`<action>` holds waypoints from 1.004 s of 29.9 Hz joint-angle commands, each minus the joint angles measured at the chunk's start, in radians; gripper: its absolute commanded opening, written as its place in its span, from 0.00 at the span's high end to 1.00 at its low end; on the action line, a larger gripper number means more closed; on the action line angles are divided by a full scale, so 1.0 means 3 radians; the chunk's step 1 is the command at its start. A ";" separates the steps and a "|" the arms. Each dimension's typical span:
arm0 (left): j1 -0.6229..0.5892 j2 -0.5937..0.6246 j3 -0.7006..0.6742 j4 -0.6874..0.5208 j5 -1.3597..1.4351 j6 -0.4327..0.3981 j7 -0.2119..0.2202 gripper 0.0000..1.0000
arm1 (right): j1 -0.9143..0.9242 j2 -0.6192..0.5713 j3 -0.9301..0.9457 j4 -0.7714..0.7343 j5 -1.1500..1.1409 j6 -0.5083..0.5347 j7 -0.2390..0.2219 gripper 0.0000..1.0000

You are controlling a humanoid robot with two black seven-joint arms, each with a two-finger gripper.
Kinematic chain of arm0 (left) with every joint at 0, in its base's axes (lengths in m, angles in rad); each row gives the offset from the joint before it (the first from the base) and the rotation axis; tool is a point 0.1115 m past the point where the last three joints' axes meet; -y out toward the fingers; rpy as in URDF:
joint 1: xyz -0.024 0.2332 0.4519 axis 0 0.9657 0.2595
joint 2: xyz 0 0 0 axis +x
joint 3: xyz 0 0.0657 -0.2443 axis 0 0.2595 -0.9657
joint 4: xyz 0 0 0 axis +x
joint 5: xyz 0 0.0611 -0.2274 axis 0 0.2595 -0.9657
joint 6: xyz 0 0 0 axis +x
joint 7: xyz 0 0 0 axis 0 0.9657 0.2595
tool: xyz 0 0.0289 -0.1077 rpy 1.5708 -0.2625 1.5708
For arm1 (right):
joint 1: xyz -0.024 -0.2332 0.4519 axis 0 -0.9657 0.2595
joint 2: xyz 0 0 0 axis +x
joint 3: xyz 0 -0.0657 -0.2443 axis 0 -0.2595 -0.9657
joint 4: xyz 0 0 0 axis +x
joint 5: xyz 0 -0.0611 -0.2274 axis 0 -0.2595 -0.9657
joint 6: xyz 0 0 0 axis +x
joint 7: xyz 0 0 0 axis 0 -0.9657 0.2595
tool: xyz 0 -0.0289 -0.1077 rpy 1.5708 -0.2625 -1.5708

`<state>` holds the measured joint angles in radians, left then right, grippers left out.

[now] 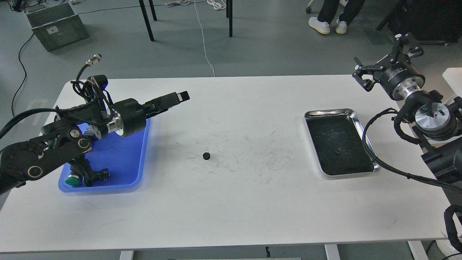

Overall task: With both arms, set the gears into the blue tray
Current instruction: 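Reach the left gripper from the blue tray toward the black part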

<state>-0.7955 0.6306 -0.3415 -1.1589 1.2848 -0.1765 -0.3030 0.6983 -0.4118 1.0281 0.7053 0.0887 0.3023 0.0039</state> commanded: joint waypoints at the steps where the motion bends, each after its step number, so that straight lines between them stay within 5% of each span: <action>1: 0.0095 -0.0026 0.0044 -0.0028 0.0722 0.0179 -0.0003 0.01 | -0.0200 -0.0028 0.0080 -0.0019 0.0001 0.0285 0.0043 0.03; 5: 0.0207 -0.0046 0.0085 -0.0044 0.1335 0.0460 -0.0003 0.01 | -0.0430 -0.0064 0.0091 -0.0019 0.0011 0.0602 0.0186 0.03; 14: 0.0345 -0.0235 0.0233 -0.0008 0.2497 0.0849 0.0018 0.03 | -0.0610 -0.0054 0.0142 -0.0055 0.0016 0.0562 0.0330 0.03; 30: 0.0442 -0.0783 0.0238 0.0559 0.2990 0.0931 0.0125 0.05 | -0.0610 -0.0018 0.0162 -0.0055 0.0016 0.0342 0.0360 0.03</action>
<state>-0.6742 0.4130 -0.2700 -1.0190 2.1813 0.0950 -0.2702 0.5154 -0.4159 1.0767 0.6903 0.0937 0.4111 0.1082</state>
